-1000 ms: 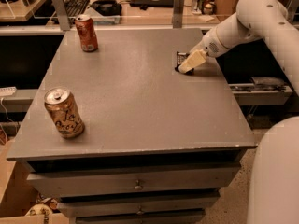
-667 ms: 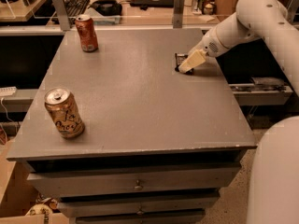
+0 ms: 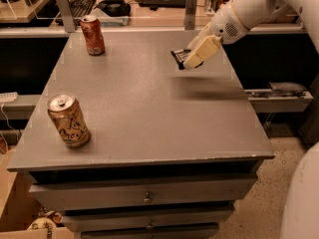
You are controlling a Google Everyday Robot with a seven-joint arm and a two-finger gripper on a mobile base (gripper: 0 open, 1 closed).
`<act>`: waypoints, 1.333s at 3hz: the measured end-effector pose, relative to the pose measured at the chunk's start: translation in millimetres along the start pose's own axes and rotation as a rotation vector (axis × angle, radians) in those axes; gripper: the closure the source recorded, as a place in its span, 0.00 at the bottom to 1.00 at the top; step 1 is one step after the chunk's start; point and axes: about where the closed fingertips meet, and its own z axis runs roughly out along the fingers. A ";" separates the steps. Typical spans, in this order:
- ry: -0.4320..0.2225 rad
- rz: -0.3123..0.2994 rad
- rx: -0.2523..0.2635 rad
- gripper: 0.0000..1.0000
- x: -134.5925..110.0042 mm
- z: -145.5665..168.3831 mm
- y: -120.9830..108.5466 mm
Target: Move rxbar chocolate near orange can
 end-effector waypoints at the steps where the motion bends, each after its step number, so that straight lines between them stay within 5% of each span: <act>1: 0.000 0.000 0.000 1.00 0.0 0.1 0.0; 4: 0.031 -0.180 -0.170 1.00 -30.6 91.0 86.3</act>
Offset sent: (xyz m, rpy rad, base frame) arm -0.0346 0.0813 -0.0549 -0.0837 0.0311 0.1942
